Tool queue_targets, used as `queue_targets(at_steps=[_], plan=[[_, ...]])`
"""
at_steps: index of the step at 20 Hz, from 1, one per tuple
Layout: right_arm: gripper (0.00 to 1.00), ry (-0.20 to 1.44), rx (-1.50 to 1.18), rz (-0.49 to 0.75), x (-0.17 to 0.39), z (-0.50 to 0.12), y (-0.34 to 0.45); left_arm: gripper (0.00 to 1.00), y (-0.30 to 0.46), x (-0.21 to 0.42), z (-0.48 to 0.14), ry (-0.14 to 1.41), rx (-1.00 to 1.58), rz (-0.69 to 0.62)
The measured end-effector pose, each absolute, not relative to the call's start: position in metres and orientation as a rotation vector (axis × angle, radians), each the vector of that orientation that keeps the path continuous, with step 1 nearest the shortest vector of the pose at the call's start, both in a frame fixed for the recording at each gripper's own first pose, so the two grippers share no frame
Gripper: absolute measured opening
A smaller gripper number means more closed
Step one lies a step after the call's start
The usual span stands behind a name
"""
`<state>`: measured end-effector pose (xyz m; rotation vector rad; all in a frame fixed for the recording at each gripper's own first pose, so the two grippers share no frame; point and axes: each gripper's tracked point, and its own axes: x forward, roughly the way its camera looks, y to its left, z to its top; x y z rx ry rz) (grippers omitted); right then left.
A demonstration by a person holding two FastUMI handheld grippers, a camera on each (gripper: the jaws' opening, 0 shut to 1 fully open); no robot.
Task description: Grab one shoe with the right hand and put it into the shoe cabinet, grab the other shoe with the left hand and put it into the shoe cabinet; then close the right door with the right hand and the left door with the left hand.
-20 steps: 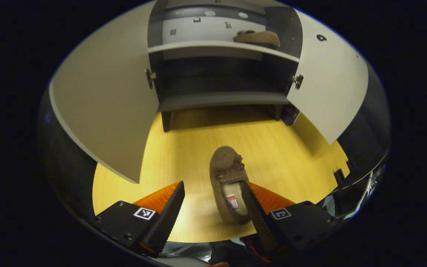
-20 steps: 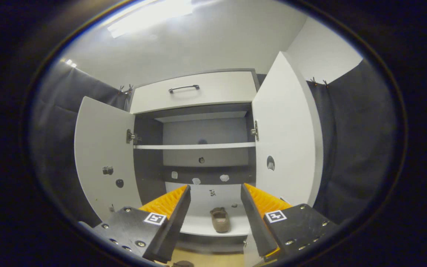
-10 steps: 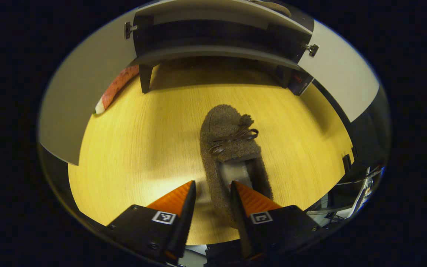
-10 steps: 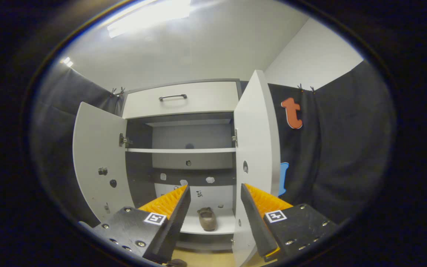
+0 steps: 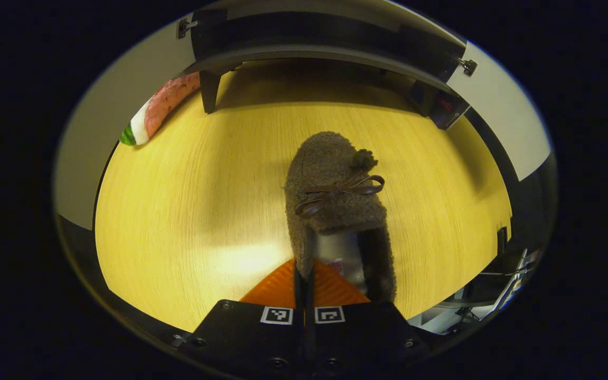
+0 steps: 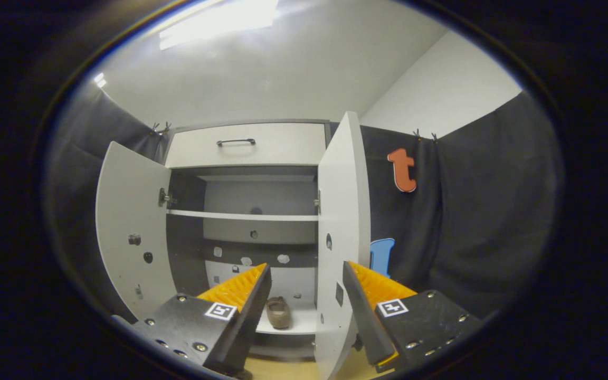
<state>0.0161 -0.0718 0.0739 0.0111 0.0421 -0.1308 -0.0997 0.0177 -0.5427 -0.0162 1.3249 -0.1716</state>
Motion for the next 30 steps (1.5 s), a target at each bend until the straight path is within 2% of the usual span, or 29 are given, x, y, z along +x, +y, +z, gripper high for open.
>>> queue_targets(at_steps=[6, 19, 20, 21, 22, 23, 30], plan=[[0.82, 0.029, -0.020, -0.149, 0.009, 0.071, -0.078, 0.01, 0.005, -0.075, -0.509, 1.206, -0.051, -0.215], [0.82, 0.026, 0.001, -0.145, -0.007, 0.064, -0.091, 0.01, -0.008, 0.010, -0.345, 0.874, -0.169, -0.257], [0.78, 0.029, 0.004, -0.141, -0.007, 0.063, -0.091, 0.00, -0.010, 0.018, -0.334, 0.851, -0.185, -0.257], [0.82, 0.032, 0.006, -0.136, -0.006, 0.061, -0.091, 0.01, -0.011, 0.029, -0.319, 0.824, -0.202, -0.255], [0.79, 0.033, 0.008, -0.131, -0.006, 0.060, -0.090, 0.00, -0.010, 0.042, -0.305, 0.792, -0.217, -0.254], [0.82, 0.033, 0.009, -0.127, -0.005, 0.059, -0.090, 0.01, -0.009, 0.057, -0.292, 0.764, -0.224, -0.251], [0.82, 0.022, 0.030, -0.103, -0.002, 0.055, -0.085, 0.01, 0.004, 0.172, -0.221, 0.593, -0.235, -0.199]])
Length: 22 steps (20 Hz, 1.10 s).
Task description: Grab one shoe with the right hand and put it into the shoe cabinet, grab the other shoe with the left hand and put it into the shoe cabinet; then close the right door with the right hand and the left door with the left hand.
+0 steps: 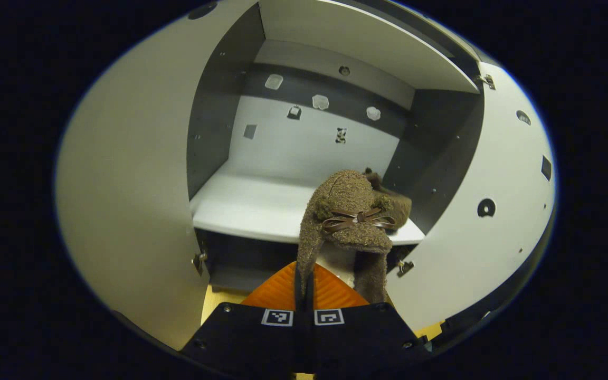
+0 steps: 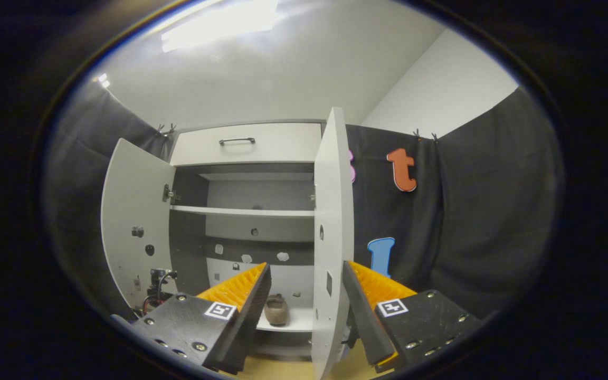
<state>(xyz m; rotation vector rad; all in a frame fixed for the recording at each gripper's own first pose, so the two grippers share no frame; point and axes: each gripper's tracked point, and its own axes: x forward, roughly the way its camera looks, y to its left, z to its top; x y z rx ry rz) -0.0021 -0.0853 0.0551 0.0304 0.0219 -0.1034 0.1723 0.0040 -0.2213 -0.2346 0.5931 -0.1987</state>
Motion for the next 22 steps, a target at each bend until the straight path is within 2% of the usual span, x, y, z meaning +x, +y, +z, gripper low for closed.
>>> queue_targets(at_steps=[5, 10, 17, 22], plan=[[0.82, 0.017, 0.020, -0.138, -0.011, 0.053, -0.095, 0.00, 0.005, 0.245, -0.196, 0.532, -0.233, -0.166], [0.82, 0.009, -0.030, -0.208, -0.025, 0.058, -0.116, 0.00, 0.005, 0.297, -0.208, 0.552, -0.231, -0.128], [0.82, 0.018, -0.055, -0.302, -0.036, 0.056, -0.144, 0.00, 0.011, 0.326, -0.238, 0.605, -0.178, -0.078], [0.82, 0.032, -0.045, -0.311, -0.031, 0.051, -0.151, 0.01, 0.011, 0.332, -0.246, 0.639, -0.096, -0.073]])
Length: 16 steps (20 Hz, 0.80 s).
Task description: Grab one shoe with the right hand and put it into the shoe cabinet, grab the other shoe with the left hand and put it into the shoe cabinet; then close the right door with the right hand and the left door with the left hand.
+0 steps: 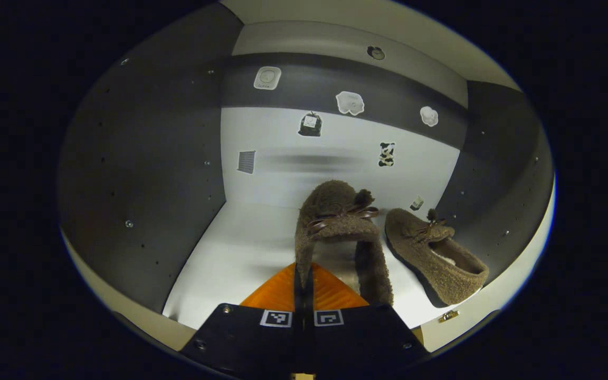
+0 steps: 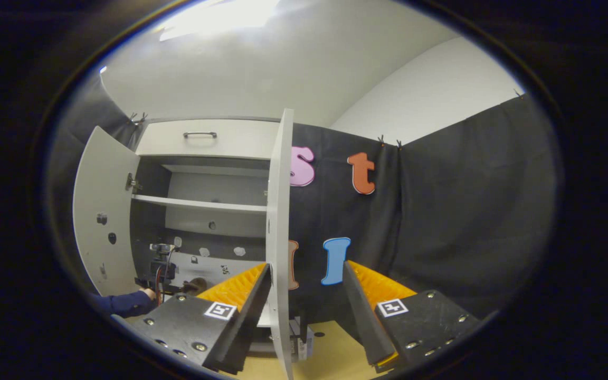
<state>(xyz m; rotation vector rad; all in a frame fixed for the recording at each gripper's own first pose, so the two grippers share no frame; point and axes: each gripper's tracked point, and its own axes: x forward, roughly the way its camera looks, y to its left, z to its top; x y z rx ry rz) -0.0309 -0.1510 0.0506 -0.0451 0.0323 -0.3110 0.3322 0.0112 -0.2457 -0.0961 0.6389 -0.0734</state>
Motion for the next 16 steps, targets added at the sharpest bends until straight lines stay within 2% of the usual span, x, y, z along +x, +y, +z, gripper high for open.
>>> queue_targets(at_steps=[3, 4, 5, 10, 12, 15, 16], plan=[[0.82, 0.049, -0.039, -0.304, -0.026, 0.042, -0.154, 0.09, 0.009, 0.332, -0.240, 0.633, -0.047, -0.097], [0.82, 0.056, -0.036, -0.301, -0.025, 0.039, -0.155, 0.16, 0.009, 0.333, -0.237, 0.625, -0.032, -0.095], [0.82, 0.061, -0.034, -0.298, -0.023, 0.037, -0.156, 0.14, 0.009, 0.330, -0.230, 0.612, -0.014, -0.096], [0.82, 0.077, -0.032, -0.300, -0.018, 0.028, -0.171, 0.84, 0.008, 0.308, -0.183, 0.507, 0.003, -0.083], [0.82, 0.097, -0.038, -0.308, -0.017, 0.019, -0.180, 0.99, 0.004, 0.293, -0.156, 0.450, -0.005, -0.093], [0.92, 0.118, -0.018, -0.317, -0.011, 0.007, -0.191, 0.98, -0.004, 0.260, -0.115, 0.379, -0.011, -0.136], [0.89, 0.127, -0.008, -0.317, -0.010, 0.003, -0.194, 0.98, -0.008, 0.246, -0.102, 0.359, -0.011, -0.157]])
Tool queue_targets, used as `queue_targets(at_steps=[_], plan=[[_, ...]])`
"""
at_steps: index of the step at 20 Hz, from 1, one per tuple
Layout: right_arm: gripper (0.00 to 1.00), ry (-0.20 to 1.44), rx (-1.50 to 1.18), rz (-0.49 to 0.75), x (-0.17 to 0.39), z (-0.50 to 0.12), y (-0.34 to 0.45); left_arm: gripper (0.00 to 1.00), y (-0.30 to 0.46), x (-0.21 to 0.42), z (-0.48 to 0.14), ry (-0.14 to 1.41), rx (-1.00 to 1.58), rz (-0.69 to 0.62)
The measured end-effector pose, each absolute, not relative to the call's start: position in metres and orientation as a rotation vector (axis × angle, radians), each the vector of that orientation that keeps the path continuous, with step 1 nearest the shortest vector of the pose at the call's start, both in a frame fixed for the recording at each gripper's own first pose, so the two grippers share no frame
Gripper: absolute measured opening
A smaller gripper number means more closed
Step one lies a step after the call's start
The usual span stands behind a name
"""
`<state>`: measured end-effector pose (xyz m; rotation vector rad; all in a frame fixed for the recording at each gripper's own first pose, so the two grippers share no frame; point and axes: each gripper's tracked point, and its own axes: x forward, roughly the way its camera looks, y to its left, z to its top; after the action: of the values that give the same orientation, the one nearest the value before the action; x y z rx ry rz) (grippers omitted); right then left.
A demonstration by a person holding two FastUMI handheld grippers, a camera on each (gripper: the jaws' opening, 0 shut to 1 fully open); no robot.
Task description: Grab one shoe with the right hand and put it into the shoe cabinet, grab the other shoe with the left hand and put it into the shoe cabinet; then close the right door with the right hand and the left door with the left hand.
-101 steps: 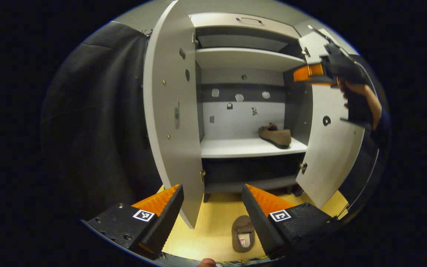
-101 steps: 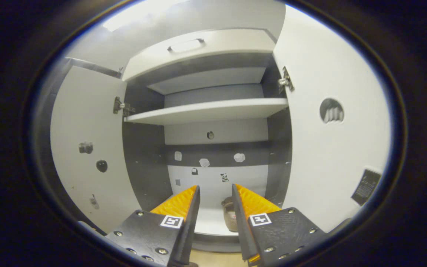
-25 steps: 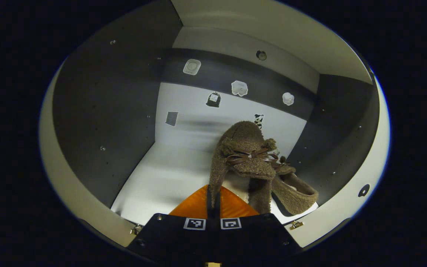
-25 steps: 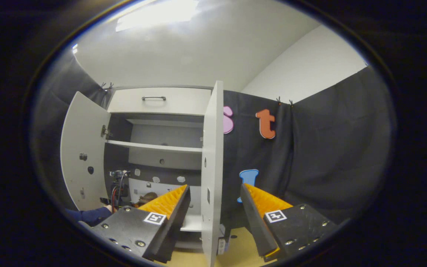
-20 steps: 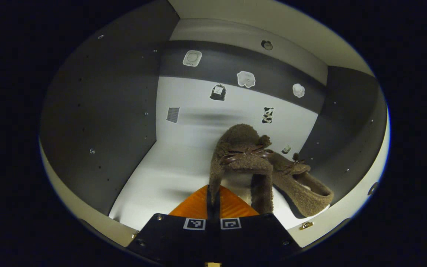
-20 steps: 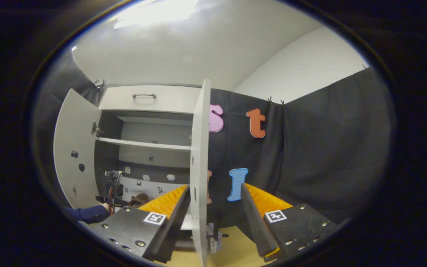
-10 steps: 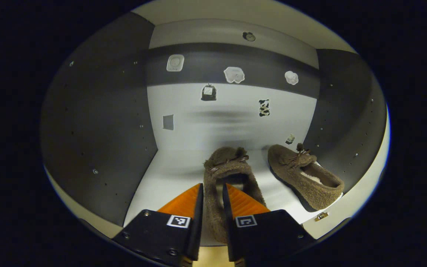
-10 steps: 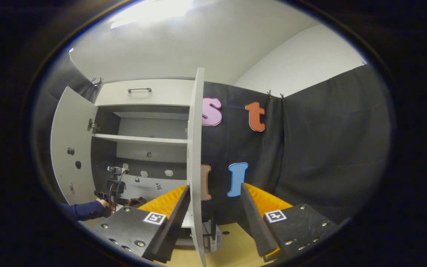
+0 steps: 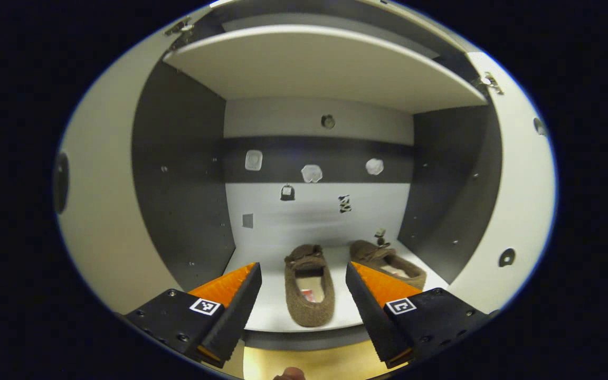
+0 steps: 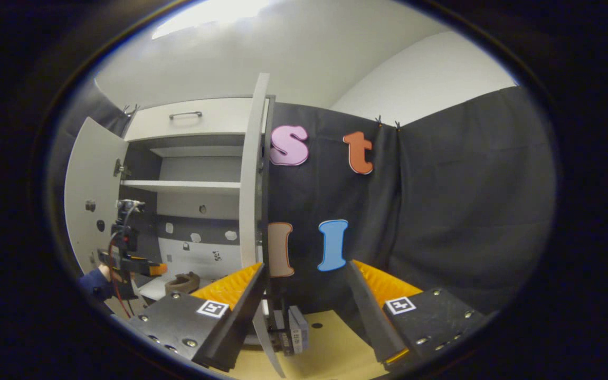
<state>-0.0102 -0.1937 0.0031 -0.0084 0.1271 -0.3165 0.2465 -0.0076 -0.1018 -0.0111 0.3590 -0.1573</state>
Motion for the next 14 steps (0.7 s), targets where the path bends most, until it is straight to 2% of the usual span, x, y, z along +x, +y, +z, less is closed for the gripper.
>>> queue_targets(at_steps=[1, 2, 3, 4, 5, 6, 7, 9, 10, 12, 13, 14], plan=[[0.91, 0.138, 0.000, -0.313, -0.008, -0.003, -0.195, 0.98, -0.010, 0.234, -0.088, 0.338, -0.010, -0.175], [0.97, 0.148, 0.005, -0.309, -0.005, -0.008, -0.196, 0.98, -0.011, 0.221, -0.075, 0.319, -0.007, -0.190], [0.98, 0.157, 0.005, -0.305, -0.002, -0.012, -0.197, 0.98, -0.009, 0.209, -0.062, 0.299, -0.002, -0.195], [0.94, 0.168, 0.006, -0.299, 0.000, -0.016, -0.197, 0.98, -0.005, 0.197, -0.050, 0.278, 0.006, -0.189], [0.98, 0.179, 0.006, -0.302, 0.001, -0.018, -0.196, 0.98, 0.000, 0.186, -0.038, 0.261, 0.015, -0.185], [0.93, 0.177, 0.000, -0.302, 0.003, -0.018, -0.197, 0.97, 0.003, 0.174, -0.027, 0.244, 0.022, -0.184], [0.96, 0.172, -0.010, -0.300, 0.004, -0.018, -0.195, 0.97, 0.008, 0.163, -0.018, 0.228, 0.022, -0.182], [0.96, 0.171, -0.036, -0.294, 0.006, -0.017, -0.188, 0.97, 0.016, 0.143, -0.003, 0.210, 0.019, -0.183], [0.92, 0.172, -0.052, -0.290, 0.007, -0.016, -0.187, 0.97, 0.021, 0.133, 0.004, 0.199, 0.021, -0.181], [1.00, 0.174, -0.064, -0.278, 0.008, -0.015, -0.181, 0.96, 0.030, 0.118, 0.016, 0.177, 0.025, -0.170], [0.96, 0.176, -0.060, -0.266, 0.007, -0.014, -0.179, 0.96, 0.034, 0.111, 0.022, 0.167, 0.024, -0.166], [0.96, 0.178, -0.051, -0.248, 0.006, -0.014, -0.173, 0.97, 0.037, 0.104, 0.027, 0.157, 0.020, -0.165]])
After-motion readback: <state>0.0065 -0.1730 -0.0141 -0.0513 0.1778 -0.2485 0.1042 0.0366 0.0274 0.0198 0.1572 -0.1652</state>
